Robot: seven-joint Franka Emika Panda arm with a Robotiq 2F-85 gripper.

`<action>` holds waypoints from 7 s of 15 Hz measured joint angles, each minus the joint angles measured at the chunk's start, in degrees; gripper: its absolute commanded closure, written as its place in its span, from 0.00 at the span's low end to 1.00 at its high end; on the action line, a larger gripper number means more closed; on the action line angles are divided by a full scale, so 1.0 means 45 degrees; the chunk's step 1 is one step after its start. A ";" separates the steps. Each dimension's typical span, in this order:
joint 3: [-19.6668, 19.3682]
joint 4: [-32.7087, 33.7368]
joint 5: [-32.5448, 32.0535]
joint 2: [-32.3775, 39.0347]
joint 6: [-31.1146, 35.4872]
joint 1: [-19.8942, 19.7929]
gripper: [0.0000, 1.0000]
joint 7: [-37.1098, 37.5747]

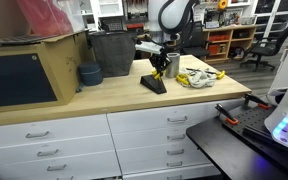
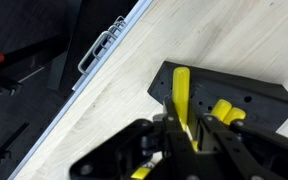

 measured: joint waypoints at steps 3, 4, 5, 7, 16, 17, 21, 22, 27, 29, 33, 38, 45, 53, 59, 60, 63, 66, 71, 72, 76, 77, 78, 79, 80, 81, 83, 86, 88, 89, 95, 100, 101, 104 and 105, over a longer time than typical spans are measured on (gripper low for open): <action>0.0000 0.0000 0.0000 0.0000 0.0000 0.0000 0.96 0.0000; 0.0000 0.0000 0.0000 0.0001 0.0000 0.0000 0.96 0.0000; 0.0000 0.0000 -0.0002 0.0004 0.0000 0.0000 0.96 0.0000; 0.0000 0.0000 -0.0041 0.0005 0.0000 0.0000 0.96 0.0023; -0.0022 0.0001 -0.0104 0.0020 -0.0001 -0.0007 0.96 0.0063; -0.0037 0.0000 -0.0179 0.0026 -0.0001 -0.0008 0.96 0.0095; -0.0097 0.0002 -0.0329 0.0049 -0.0001 -0.0007 0.96 0.0106; -0.0099 0.0002 -0.0333 0.0049 -0.0001 -0.0007 0.96 0.0106; -0.0099 0.0008 -0.0170 0.0054 -0.0005 -0.0022 0.96 0.0053; -0.0100 0.0022 0.0284 0.0095 -0.0016 -0.0127 0.96 -0.0219; -0.0160 0.0127 0.1836 0.0187 -0.0036 -0.0673 0.96 -0.1237; -0.0551 0.0197 0.3473 0.0259 -0.0184 -0.1514 0.96 -0.2206; -0.0876 0.0265 0.3908 0.0527 -0.0326 -0.1845 0.29 -0.2238; -0.0868 0.0272 0.3271 0.0828 -0.0485 -0.1646 0.00 -0.2300; -0.0853 0.0255 0.2614 0.0561 -0.0493 -0.1518 0.00 -0.2899; -0.0873 0.0240 0.2445 0.0411 -0.0486 -0.1512 0.00 -0.2899; -0.0930 0.0225 0.2005 -0.0063 -0.0432 -0.1514 0.00 -0.2898; -0.0913 0.0222 0.1926 -0.0385 -0.0408 -0.1514 0.00 -0.2951; -0.0697 0.0222 0.2375 -0.0757 -0.0721 -0.1535 0.00 -0.5306; -0.0665 0.0223 0.2605 -0.0871 -0.0981 -0.1540 0.00 -0.6217; -0.0611 0.0114 0.3838 -0.1546 -0.2398 -0.1734 0.00 -1.0152; -0.0647 0.0018 0.3862 -0.1767 -0.2857 -0.1885 0.00 -1.1095; -0.0731 -0.0105 0.3852 -0.1985 -0.3338 -0.2045 0.00 -1.2016; -0.0849 -0.0230 0.3760 -0.2180 -0.3851 -0.2209 0.00 -1.2902; -0.0967 -0.0339 0.3588 -0.2315 -0.4321 -0.2377 0.00 -1.3689; -0.1067 -0.0428 0.3274 -0.2374 -0.4759 -0.2545 0.00 -1.4323; -0.1237 -0.0523 0.1972 -0.2229 -0.5403 -0.2846 0.26 -1.4775; -0.1362 -0.0481 -0.0844 -0.1393 -0.5564 -0.3116 0.49 -1.3905; -0.1403 -0.0337 -0.2712 -0.0667 -0.5459 -0.3079 0.65 -1.2425; -0.1417 -0.0202 -0.3379 -0.0270 -0.5302 -0.3008 0.71 -1.1624; -0.1443 0.1091 -0.4198 0.1783 -0.3888 -0.2057 1.00 -0.7795; -0.1938 0.1096 -0.4853 0.2152 -0.3101 -0.1412 1.00 -0.5925; -0.2121 0.0974 -0.5049 0.2153 -0.2894 -0.1397 1.00 -0.5553; -0.2566 0.0639 -0.5067 0.2152 -0.1957 -0.1543 1.00 -0.4813; -0.2623 0.0568 -0.4792 0.2152 -0.1640 -0.1673 1.00 -0.4702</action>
